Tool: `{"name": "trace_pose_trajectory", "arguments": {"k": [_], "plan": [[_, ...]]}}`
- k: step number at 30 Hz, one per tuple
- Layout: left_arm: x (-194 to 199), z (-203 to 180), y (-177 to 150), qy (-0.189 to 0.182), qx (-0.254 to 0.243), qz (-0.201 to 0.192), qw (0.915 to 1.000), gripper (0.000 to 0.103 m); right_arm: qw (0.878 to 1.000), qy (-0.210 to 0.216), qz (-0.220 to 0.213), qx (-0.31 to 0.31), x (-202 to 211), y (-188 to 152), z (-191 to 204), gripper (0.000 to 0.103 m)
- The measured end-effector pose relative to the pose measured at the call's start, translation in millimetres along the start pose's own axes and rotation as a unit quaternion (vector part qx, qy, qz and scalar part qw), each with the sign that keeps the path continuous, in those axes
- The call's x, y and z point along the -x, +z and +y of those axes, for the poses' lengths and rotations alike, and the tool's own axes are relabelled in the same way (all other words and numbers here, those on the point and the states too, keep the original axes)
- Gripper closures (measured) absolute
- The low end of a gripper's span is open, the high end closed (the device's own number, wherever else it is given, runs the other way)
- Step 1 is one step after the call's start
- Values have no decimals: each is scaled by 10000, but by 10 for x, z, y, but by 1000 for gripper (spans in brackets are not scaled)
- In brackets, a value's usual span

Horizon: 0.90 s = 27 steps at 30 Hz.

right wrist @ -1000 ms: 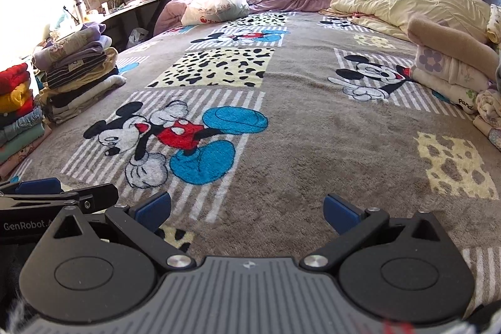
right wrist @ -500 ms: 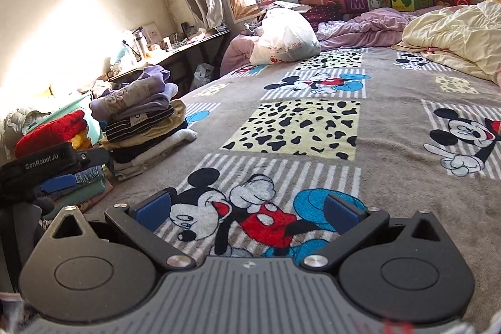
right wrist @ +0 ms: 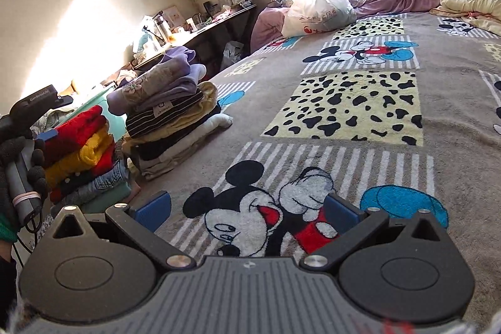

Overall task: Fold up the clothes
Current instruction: 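Turn toward the clothes pile and grasp the red sweater with the left gripper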

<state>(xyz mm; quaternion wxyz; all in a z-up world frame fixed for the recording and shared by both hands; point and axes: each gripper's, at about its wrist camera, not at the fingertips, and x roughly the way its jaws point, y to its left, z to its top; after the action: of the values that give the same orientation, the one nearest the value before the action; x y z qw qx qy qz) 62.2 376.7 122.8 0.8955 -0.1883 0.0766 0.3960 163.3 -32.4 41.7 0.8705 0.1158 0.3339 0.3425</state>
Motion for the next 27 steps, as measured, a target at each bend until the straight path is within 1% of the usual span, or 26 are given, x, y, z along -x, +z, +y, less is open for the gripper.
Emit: {"name": "trace_pose_trajectory", "arguments": {"k": [3, 4, 6, 8, 9, 11, 14, 15, 17, 19, 21, 22, 23, 24, 26, 27], "plan": [[-135, 262, 95, 513, -355, 38, 9980, 32, 9999, 29, 135, -45, -133, -63, 30, 0], [-165, 307, 104, 662, -531, 44, 9964, 35, 9998, 31, 181, -49, -164, -87, 42, 0], [-230, 322, 50, 756, -905, 86, 9930, 40, 9996, 44, 273, -53, -218, -137, 53, 0], [-244, 301, -18, 752, -1195, 117, 9899, 60, 9994, 56, 344, -48, -239, -188, 68, 0], [-243, 285, -51, 721, -1302, 148, 9887, 63, 9993, 59, 363, -43, -238, -206, 76, 0], [-236, 254, -109, 626, -1474, 232, 9868, 79, 9992, 69, 381, -43, -223, -235, 92, 0], [-196, 284, -113, 413, -1418, 322, 9885, 92, 9992, 106, 366, -69, -157, -267, 102, 0], [-162, 296, -101, 321, -1374, 287, 9896, 93, 9993, 120, 356, -79, -130, -276, 103, 0], [-54, 289, -62, 88, -1281, 147, 9916, 95, 9993, 144, 332, -96, -69, -298, 103, 0], [129, 198, -3, -229, -1246, -38, 9919, 95, 9993, 173, 306, -119, 9, -318, 91, 0], [378, 51, 76, -596, -1275, -279, 9897, 96, 9993, 187, 277, -146, 90, -342, 74, 0], [543, -34, 139, -906, -1207, -406, 9877, 96, 9994, 191, 249, -158, 140, -356, 58, 0], [727, -125, 213, -1276, -1098, -536, 9843, 98, 9994, 188, 214, -174, 203, -366, 31, 0], [892, -204, 266, -1631, -987, -626, 9797, 98, 9995, 173, 174, -191, 263, -376, 0, 0], [1150, -440, 292, -2319, -994, -649, 9655, 98, 9996, 124, 88, -251, 388, -396, -81, 0], [1224, -602, 259, -2523, -1111, -593, 9594, 98, 9995, 79, 23, -318, 471, -408, -152, 0]]}}
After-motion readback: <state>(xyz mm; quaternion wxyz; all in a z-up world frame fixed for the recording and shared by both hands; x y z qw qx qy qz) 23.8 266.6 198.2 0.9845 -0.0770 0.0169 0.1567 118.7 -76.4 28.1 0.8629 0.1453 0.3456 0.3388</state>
